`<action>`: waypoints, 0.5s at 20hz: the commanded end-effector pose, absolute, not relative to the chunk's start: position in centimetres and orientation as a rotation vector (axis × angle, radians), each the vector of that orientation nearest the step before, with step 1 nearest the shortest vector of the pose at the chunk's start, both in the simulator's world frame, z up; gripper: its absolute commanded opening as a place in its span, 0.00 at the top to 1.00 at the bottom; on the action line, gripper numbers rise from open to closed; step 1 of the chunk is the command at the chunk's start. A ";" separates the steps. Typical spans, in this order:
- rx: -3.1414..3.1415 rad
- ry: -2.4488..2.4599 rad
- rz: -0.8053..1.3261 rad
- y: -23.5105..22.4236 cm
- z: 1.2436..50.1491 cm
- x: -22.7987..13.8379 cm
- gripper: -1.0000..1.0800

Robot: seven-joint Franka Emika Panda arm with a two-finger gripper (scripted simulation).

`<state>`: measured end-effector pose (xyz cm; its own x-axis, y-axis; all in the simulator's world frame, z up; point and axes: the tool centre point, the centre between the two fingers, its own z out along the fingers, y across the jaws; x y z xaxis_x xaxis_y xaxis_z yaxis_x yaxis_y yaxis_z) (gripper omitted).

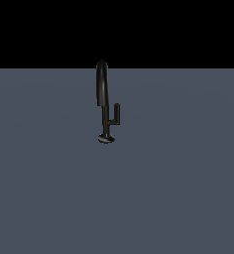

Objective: Turn on the faucet by rotating a designated handle.

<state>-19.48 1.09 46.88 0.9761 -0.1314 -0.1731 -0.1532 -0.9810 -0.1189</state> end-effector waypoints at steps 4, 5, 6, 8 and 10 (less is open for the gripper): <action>-2.904 0.319 0.355 1.4 45.9 -16.3 1.00; -2.886 0.337 0.374 1.5 45.7 -15.7 1.00; -2.869 0.355 0.393 1.5 45.5 -15.1 1.00; -2.833 0.392 0.430 1.5 45.1 -14.0 1.00; -2.796 0.427 0.467 1.6 44.6 -12.8 1.00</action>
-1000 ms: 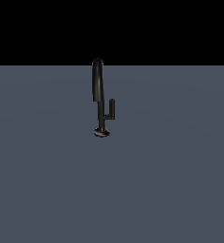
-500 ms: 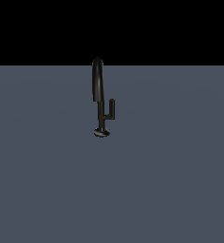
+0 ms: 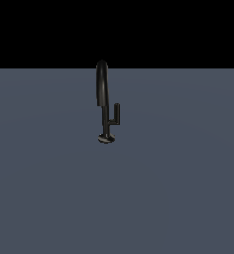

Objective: Turn on the faucet by rotating a designated handle.

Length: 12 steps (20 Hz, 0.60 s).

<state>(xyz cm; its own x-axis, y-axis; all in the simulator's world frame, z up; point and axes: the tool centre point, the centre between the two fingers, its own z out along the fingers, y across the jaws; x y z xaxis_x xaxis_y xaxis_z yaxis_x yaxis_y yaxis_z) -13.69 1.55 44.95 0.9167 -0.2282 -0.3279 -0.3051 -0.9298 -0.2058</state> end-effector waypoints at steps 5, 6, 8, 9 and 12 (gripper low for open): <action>-2.698 0.515 0.558 1.6 43.2 -9.9 1.00; -2.677 0.532 0.576 1.5 42.9 -9.3 1.00; -2.635 0.566 0.611 1.5 42.3 -8.1 1.00; -2.613 0.583 0.629 1.5 42.0 -7.6 1.00; -2.546 0.632 0.681 1.4 40.9 -5.9 1.00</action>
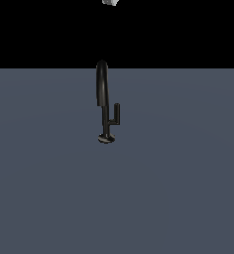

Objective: Turn on the faucet by rotating a designated handle.

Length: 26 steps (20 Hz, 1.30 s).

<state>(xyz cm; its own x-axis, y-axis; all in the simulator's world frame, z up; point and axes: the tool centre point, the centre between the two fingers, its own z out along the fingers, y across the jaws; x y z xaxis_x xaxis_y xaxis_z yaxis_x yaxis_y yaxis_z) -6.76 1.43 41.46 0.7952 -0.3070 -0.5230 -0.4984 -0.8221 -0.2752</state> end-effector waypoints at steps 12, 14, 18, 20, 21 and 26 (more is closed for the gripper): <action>-2.249 0.819 0.878 0.6 35.7 0.5 1.00; -2.194 0.848 0.909 0.5 34.7 1.5 1.00; -2.078 0.907 0.970 0.2 32.4 3.4 1.00; -2.017 0.935 1.001 0.0 31.2 4.4 1.00; -1.985 0.950 1.016 0.0 30.6 4.8 1.00; -1.818 1.020 1.089 -0.4 27.2 7.0 1.00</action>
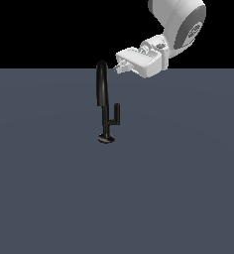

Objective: Turn on the faucet by rotating a designated handle.

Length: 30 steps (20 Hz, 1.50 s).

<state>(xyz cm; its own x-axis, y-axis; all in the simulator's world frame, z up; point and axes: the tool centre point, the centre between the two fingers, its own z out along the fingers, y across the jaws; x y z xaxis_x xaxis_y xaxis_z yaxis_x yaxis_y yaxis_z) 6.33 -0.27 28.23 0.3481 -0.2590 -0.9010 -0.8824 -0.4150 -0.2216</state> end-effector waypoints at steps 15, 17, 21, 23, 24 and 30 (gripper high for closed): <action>-1.330 1.186 1.254 -0.3 16.5 11.1 1.00; -1.291 1.197 1.264 -0.2 15.6 11.3 1.00; -1.242 1.210 1.276 0.0 14.4 11.6 1.00; -1.232 1.213 1.278 0.1 14.2 11.6 1.00; -1.231 1.213 1.279 0.1 14.2 11.6 1.00; -1.232 1.213 1.279 0.1 14.3 11.2 1.00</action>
<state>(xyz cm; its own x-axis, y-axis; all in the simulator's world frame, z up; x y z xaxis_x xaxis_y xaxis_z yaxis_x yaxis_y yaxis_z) 11.40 0.07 14.20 -0.0405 -0.0023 -0.9992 -0.9976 -0.0557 0.0405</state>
